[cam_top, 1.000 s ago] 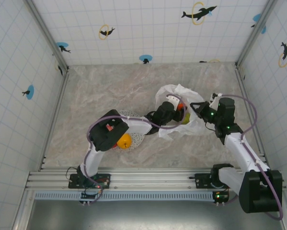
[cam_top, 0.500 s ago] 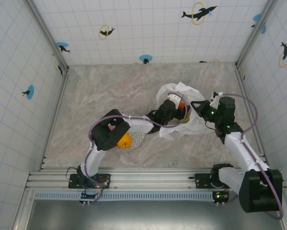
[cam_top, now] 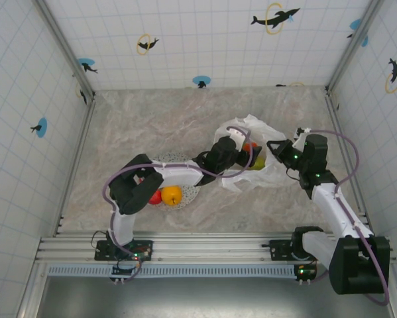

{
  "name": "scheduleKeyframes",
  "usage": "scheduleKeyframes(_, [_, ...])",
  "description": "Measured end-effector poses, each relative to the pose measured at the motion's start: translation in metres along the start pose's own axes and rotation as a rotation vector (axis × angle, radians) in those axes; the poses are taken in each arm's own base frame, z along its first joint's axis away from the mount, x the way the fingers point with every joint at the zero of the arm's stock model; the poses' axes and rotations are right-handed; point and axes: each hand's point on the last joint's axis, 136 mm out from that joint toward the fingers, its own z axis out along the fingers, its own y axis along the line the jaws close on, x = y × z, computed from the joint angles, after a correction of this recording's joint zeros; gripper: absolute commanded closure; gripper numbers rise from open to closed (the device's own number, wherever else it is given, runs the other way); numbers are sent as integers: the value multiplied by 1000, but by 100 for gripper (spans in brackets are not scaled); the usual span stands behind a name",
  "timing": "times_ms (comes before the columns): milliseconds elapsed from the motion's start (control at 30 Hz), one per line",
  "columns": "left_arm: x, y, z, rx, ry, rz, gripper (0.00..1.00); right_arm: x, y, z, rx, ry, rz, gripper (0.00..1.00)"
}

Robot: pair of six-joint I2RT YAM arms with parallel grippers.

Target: Place the fruits into the plastic bag

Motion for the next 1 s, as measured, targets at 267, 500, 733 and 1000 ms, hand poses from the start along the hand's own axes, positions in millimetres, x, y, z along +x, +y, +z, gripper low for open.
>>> scheduleKeyframes(267, [35,8,-19,-14,126,8,45,1,-4,3,10,10,-6,100])
scheduleKeyframes(500, [44,7,-4,-9,167,25,59,1,-4,3,10,9,-6,100])
scheduleKeyframes(733, [42,4,29,8,167,34,60,1,-4,3,10,9,-7,100])
scheduleKeyframes(1000, [38,0,24,29,169,32,50,1,-4,3,10,9,-14,100])
